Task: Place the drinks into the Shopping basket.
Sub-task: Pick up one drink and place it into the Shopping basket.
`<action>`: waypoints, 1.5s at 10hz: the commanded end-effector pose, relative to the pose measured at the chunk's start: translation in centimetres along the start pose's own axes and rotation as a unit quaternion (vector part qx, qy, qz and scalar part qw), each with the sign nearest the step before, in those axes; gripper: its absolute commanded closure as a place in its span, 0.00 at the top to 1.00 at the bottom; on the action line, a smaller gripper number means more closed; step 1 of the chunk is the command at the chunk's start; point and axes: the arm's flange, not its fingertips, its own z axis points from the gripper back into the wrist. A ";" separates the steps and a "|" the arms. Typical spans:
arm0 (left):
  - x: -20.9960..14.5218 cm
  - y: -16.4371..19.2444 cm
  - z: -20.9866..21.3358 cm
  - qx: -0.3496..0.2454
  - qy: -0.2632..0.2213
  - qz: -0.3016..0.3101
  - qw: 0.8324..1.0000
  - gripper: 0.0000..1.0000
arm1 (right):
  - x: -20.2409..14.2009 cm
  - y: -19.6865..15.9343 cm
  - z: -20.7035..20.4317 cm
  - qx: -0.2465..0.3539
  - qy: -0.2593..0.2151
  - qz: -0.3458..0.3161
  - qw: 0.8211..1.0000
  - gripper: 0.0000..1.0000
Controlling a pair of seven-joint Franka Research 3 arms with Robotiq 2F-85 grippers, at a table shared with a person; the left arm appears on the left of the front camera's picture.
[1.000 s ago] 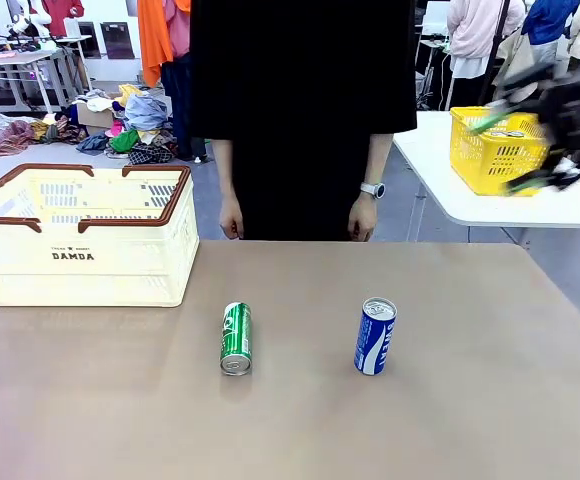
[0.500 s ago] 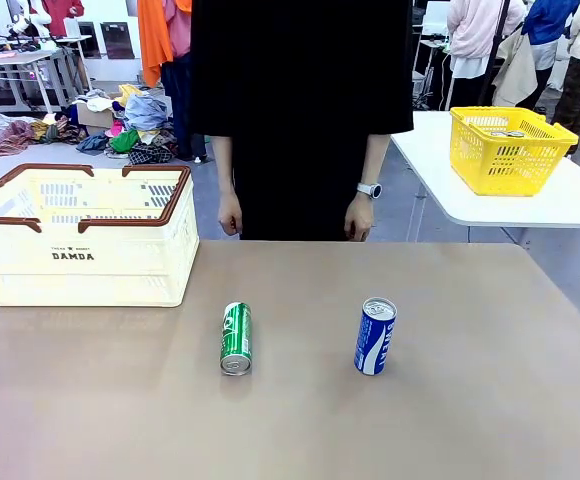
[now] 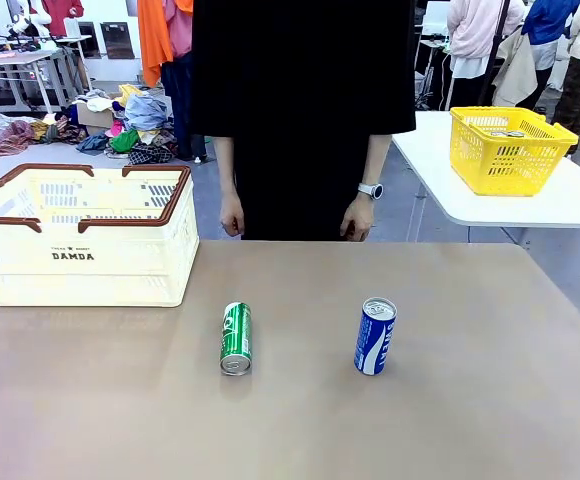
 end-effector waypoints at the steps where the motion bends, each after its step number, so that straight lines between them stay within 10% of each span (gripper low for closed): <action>1: 0.1 -0.3 0.0 -0.008 -0.006 -0.002 1.000 1.00 | -0.2 0.6 0.2 0.004 0.003 -0.006 1.000 1.00; 4: 0.0 0.0 0.0 0.000 0.000 0.000 1.000 1.00 | -0.2 0.6 0.2 0.004 0.003 -0.006 1.000 1.00; 6: -0.2 -9.5 -5.9 0.057 0.103 -0.065 0.991 1.00 | -0.2 0.6 0.2 0.004 0.003 -0.006 1.000 1.00; 9: -2.4 -19.9 -22.3 0.139 0.340 -0.199 0.908 1.00 | -0.2 0.6 0.2 0.004 0.003 -0.006 1.000 1.00; 13: -12.4 -26.3 -37.9 0.214 0.419 -0.314 0.825 1.00 | -0.2 0.6 0.2 0.004 0.003 -0.006 1.000 1.00; 15: -16.9 -25.8 -42.3 0.270 0.416 -0.315 0.809 1.00 | -0.2 0.6 0.2 0.004 0.003 -0.006 1.000 1.00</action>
